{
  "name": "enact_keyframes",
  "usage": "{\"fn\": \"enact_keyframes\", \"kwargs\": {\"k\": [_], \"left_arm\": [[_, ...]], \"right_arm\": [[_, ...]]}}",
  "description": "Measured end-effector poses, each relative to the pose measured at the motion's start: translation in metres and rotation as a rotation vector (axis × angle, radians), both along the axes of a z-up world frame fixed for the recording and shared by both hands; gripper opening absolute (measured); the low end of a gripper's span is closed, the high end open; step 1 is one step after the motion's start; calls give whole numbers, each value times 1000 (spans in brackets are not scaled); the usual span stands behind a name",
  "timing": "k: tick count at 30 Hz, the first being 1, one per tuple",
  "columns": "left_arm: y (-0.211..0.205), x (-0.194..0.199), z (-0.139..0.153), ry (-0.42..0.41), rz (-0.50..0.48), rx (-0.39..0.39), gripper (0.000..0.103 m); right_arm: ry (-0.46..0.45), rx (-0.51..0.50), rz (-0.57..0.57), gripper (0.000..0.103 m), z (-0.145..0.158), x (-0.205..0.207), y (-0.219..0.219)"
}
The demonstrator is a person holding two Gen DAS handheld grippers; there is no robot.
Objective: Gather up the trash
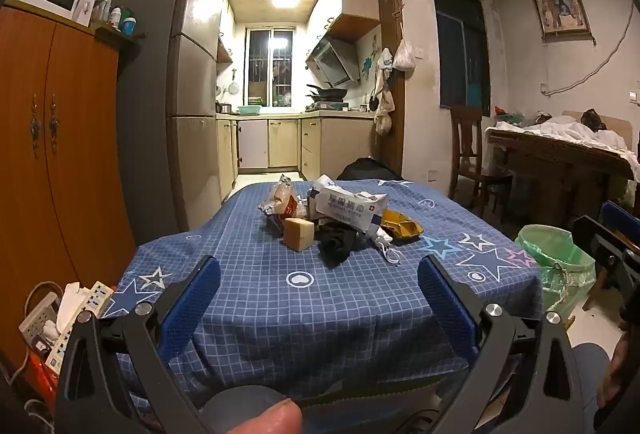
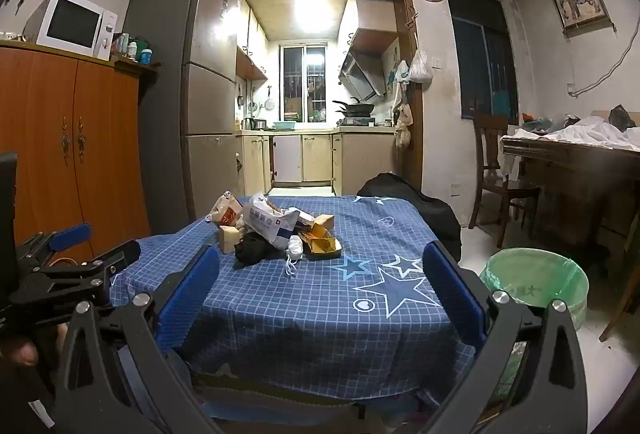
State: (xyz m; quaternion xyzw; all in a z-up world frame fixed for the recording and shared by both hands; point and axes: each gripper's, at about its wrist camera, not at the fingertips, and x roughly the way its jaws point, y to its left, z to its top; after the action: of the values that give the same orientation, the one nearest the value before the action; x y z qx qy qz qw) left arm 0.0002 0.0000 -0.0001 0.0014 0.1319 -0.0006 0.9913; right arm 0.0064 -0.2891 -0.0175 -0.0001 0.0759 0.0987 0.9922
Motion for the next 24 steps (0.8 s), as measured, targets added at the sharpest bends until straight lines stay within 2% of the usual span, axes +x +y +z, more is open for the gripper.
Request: {"fn": "enact_keyframes", "kwargs": {"k": [24], "left_arm": [[0,0,-5,15,-1,2,98]], "right_arm": [[29,-5,1,98,-3,2,4]]}}
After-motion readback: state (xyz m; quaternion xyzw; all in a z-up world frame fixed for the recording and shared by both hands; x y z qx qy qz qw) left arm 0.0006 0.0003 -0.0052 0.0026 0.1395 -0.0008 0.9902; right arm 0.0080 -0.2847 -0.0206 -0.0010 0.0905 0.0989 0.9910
